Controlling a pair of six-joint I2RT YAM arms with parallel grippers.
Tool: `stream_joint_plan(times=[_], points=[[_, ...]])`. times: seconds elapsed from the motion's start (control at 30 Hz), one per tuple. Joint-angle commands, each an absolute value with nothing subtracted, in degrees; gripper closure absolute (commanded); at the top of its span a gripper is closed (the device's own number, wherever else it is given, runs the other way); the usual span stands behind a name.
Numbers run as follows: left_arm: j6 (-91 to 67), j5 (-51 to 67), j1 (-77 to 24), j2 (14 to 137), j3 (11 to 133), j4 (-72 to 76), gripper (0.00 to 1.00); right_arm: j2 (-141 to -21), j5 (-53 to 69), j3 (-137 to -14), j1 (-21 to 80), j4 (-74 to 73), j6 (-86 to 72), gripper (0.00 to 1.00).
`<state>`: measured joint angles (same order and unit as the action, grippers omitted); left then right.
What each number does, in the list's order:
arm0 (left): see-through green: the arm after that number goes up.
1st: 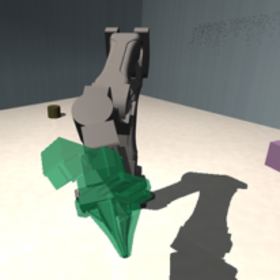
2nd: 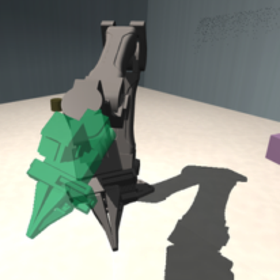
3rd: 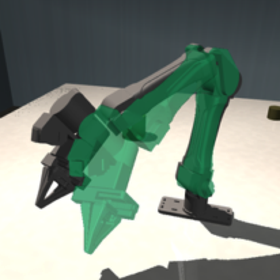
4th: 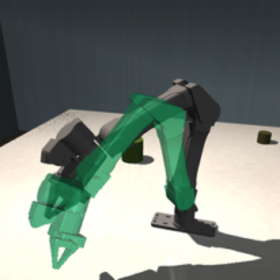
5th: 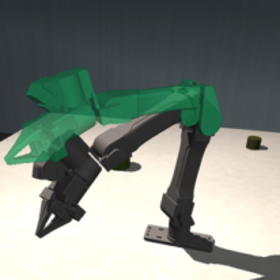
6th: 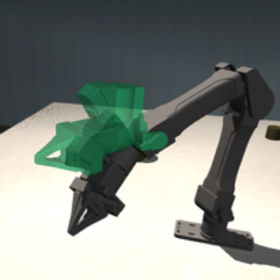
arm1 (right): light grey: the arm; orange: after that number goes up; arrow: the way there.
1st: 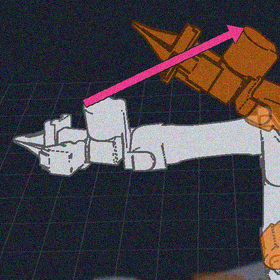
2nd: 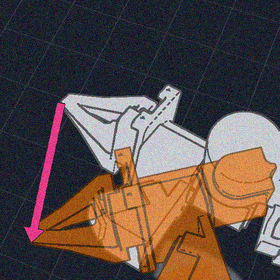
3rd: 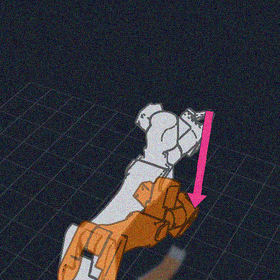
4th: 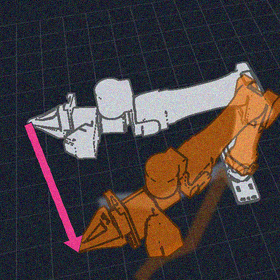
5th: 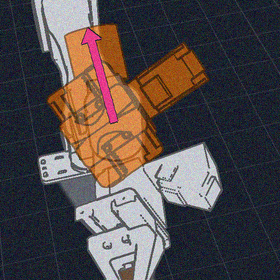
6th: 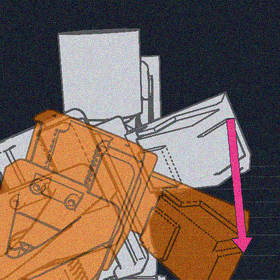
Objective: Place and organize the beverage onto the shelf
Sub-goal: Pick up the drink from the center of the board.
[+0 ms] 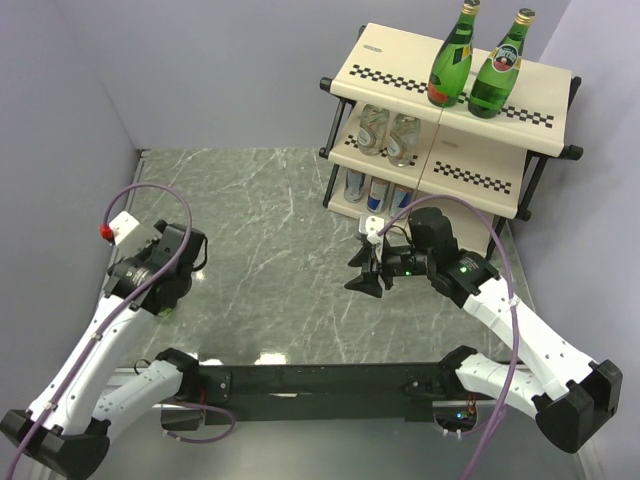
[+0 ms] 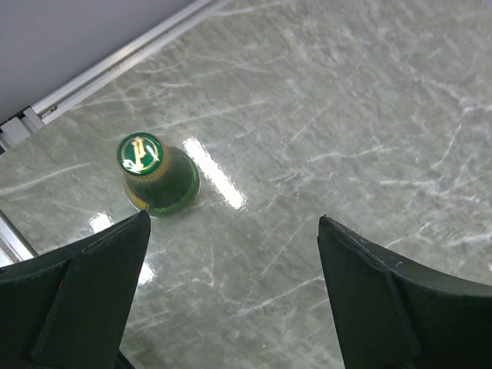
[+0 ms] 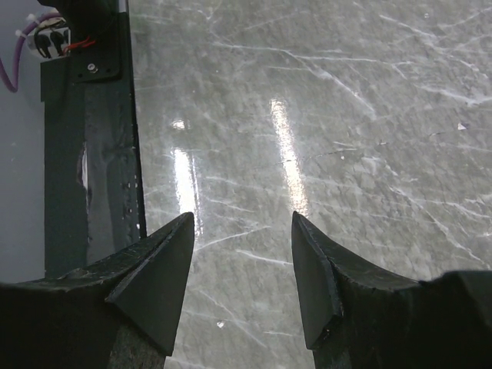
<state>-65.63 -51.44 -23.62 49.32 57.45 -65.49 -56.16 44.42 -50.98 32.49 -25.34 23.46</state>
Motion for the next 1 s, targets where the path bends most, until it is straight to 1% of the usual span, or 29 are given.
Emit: stream_joint_plan(times=[0.0,0.1,0.17,0.2,0.27,0.4,0.53,0.7,0.83,0.93,0.97], points=[[-68.02,-55.19,-22.94,47.46,59.07,-66.26,0.04,-55.55,44.39,-52.21,32.96,-25.05,23.99,0.39],[-73.19,-54.23,-20.31,51.40,57.57,-71.52,0.03,-56.07,44.03,-52.38,33.05,-25.23,24.17,0.39],[-81.36,-55.10,-20.13,53.25,56.95,-77.83,0.01,-56.25,43.95,-52.30,32.87,-25.22,24.26,0.39],[-84.43,-55.37,-20.21,54.13,56.69,-78.48,0.01,-56.34,43.95,-52.47,32.96,-25.22,24.34,0.39],[-84.90,-55.46,-20.04,53.70,54.85,-78.05,0.01,-56.60,44.03,-52.47,33.05,-25.40,24.43,0.39],[-77.46,-54.76,-16.45,52.38,52.65,-69.46,0.01,-56.78,44.03,-52.73,32.96,-25.93,24.78,0.39],[-71.29,-55.02,-11.27,53.61,52.74,-63.57,0.01,-56.69,44.03,-52.73,33.13,-26.01,24.87,0.39],[-60.58,-50.90,-5.02,54.93,51.59,-53.63,0.04,-56.25,43.77,-52.74,33.13,-26.10,24.96,0.39],[-56.17,-48.79,-0.19,55.98,51.33,-48.52,0.08,-56.16,43.59,-52.73,32.96,-26.10,25.05,0.39],[-53.09,-46.25,2.63,55.99,50.72,-45.18,0.15,-56.34,43.51,-52.82,33.05,-26.19,25.05,0.39],[-52.65,-45.71,3.07,55.90,50.36,-43.87,0.19,-56.42,43.51,-52.91,32.96,-26.28,25.22,0.39]])
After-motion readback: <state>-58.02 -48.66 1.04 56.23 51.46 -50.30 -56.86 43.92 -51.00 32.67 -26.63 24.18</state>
